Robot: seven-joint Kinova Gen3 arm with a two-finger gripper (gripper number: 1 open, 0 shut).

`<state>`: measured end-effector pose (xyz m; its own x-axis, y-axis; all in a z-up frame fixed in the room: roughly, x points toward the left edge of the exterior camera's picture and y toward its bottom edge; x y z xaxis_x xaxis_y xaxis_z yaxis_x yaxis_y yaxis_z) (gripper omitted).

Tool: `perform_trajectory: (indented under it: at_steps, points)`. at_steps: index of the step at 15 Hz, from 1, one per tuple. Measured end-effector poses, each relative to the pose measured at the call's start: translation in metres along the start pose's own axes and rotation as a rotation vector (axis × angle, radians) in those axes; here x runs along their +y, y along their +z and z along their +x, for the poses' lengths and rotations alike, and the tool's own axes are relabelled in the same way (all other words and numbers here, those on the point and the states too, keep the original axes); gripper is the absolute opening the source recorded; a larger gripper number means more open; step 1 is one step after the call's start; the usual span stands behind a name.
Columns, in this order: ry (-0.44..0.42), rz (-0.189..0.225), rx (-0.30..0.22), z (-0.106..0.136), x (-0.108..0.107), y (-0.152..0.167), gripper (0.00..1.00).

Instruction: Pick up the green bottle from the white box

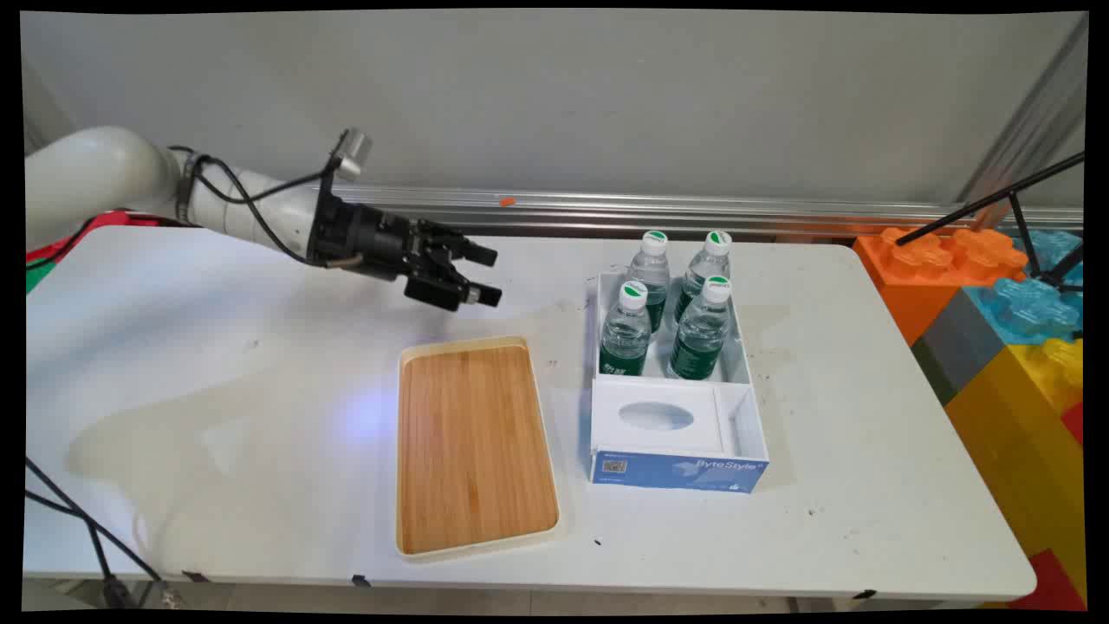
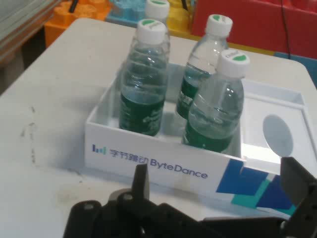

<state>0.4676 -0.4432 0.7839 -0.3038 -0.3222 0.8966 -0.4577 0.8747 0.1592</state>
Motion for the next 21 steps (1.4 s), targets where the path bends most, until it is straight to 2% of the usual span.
perform_trajectory:
  at_steps: [7, 21]
  points:
    - [0.016, -0.035, 0.007, -0.012, 0.011, 0.025, 1.00]
    - [0.044, -0.077, 0.050, -0.028, 0.020, 0.106, 1.00]
